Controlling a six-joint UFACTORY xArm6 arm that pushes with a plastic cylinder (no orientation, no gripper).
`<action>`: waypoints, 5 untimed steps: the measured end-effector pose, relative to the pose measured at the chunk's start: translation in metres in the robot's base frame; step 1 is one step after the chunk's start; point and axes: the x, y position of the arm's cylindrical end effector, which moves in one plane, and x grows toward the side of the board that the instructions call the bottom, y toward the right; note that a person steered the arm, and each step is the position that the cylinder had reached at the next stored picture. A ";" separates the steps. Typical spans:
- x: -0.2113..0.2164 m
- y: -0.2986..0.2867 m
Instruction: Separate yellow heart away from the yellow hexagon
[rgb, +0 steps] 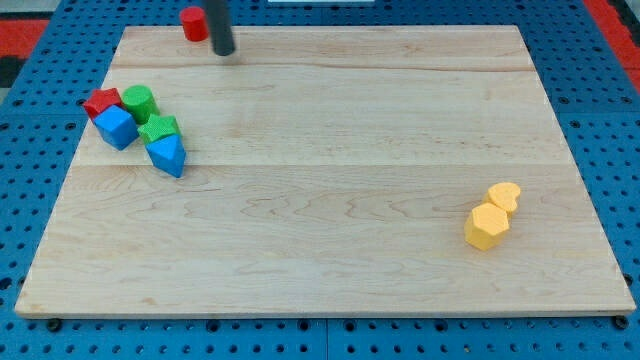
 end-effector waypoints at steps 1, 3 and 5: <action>0.024 0.064; 0.091 0.213; 0.190 0.367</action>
